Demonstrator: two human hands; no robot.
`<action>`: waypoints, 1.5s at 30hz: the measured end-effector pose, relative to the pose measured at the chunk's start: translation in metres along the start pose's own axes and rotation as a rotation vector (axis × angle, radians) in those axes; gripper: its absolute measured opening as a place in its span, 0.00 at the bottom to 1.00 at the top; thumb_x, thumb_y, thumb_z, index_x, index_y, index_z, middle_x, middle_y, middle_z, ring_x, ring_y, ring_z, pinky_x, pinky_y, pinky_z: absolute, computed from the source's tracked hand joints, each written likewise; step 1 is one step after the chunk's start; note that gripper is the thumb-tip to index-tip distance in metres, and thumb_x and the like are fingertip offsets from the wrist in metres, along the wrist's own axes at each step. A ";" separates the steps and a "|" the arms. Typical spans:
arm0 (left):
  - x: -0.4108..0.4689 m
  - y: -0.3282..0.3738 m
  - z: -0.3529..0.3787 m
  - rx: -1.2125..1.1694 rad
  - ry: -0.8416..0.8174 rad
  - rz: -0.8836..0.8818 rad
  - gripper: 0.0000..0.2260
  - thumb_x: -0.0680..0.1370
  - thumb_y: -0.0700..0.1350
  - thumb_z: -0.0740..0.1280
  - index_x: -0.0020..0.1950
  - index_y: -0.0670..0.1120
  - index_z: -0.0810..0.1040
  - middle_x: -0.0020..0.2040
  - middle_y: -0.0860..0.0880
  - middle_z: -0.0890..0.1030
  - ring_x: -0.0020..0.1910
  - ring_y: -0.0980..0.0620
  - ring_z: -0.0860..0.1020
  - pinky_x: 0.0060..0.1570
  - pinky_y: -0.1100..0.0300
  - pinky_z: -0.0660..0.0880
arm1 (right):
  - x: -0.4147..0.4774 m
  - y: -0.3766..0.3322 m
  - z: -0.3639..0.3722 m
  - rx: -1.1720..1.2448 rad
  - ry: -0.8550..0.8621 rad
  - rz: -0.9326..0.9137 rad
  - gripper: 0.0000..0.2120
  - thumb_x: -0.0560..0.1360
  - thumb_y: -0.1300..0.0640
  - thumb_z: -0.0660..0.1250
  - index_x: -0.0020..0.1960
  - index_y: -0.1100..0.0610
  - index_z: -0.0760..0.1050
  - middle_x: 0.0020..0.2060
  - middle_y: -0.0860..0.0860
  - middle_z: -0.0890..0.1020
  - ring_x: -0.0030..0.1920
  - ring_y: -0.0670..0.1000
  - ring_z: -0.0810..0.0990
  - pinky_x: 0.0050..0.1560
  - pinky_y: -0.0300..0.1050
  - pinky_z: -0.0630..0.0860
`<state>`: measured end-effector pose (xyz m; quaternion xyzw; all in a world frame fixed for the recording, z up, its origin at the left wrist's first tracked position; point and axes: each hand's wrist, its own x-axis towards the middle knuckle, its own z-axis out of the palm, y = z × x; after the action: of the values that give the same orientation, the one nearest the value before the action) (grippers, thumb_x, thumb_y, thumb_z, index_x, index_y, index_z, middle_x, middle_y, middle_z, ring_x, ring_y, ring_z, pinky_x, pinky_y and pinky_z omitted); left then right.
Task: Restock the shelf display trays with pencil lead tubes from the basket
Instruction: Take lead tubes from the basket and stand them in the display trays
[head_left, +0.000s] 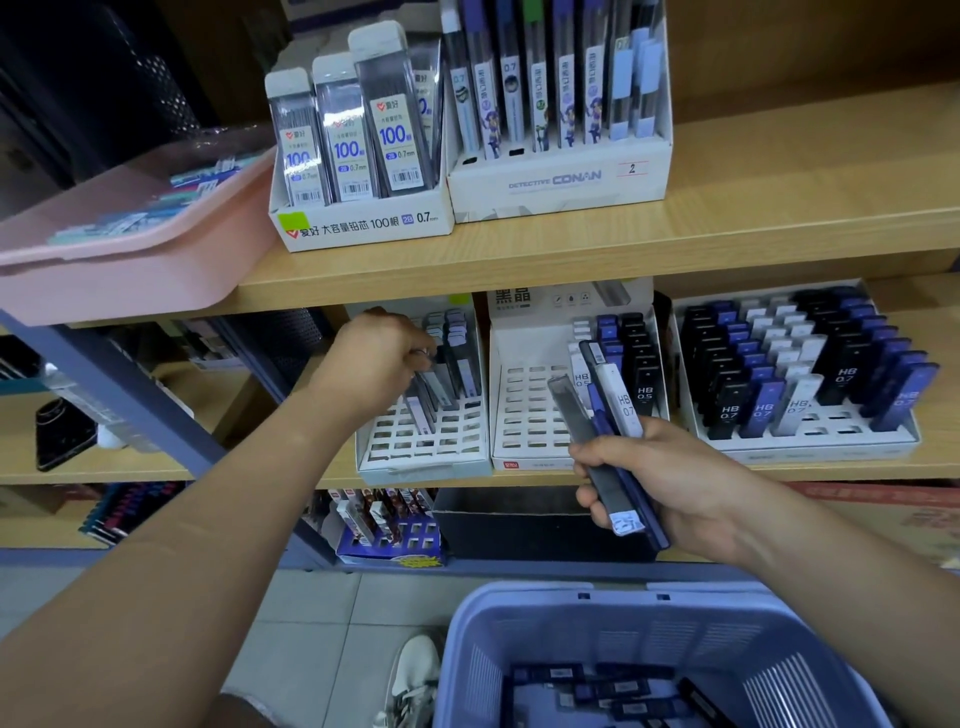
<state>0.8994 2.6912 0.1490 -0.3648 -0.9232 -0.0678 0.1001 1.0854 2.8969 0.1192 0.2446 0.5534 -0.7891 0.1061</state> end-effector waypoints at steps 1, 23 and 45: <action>0.001 0.000 0.001 0.008 -0.010 0.001 0.07 0.77 0.39 0.67 0.52 0.43 0.84 0.51 0.42 0.83 0.52 0.40 0.78 0.52 0.51 0.76 | 0.000 0.000 0.000 0.002 0.003 0.001 0.12 0.75 0.65 0.70 0.56 0.64 0.73 0.32 0.56 0.79 0.29 0.53 0.80 0.28 0.42 0.77; 0.002 0.012 0.013 -0.030 0.120 -0.211 0.07 0.76 0.40 0.67 0.48 0.45 0.85 0.49 0.43 0.84 0.49 0.41 0.80 0.47 0.48 0.79 | -0.013 -0.004 0.003 0.096 -0.057 -0.041 0.09 0.74 0.64 0.71 0.53 0.64 0.78 0.35 0.57 0.82 0.33 0.53 0.81 0.31 0.45 0.80; -0.023 0.102 0.000 -0.796 -0.446 -0.152 0.06 0.75 0.41 0.71 0.49 0.39 0.82 0.41 0.45 0.85 0.40 0.50 0.83 0.42 0.57 0.81 | -0.018 -0.007 -0.011 0.177 0.034 -0.128 0.15 0.75 0.54 0.70 0.59 0.60 0.78 0.44 0.53 0.84 0.27 0.45 0.69 0.21 0.35 0.64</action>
<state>0.9856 2.7495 0.1486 -0.3117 -0.8484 -0.3442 -0.2541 1.1002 2.9075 0.1311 0.2307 0.4979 -0.8356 0.0242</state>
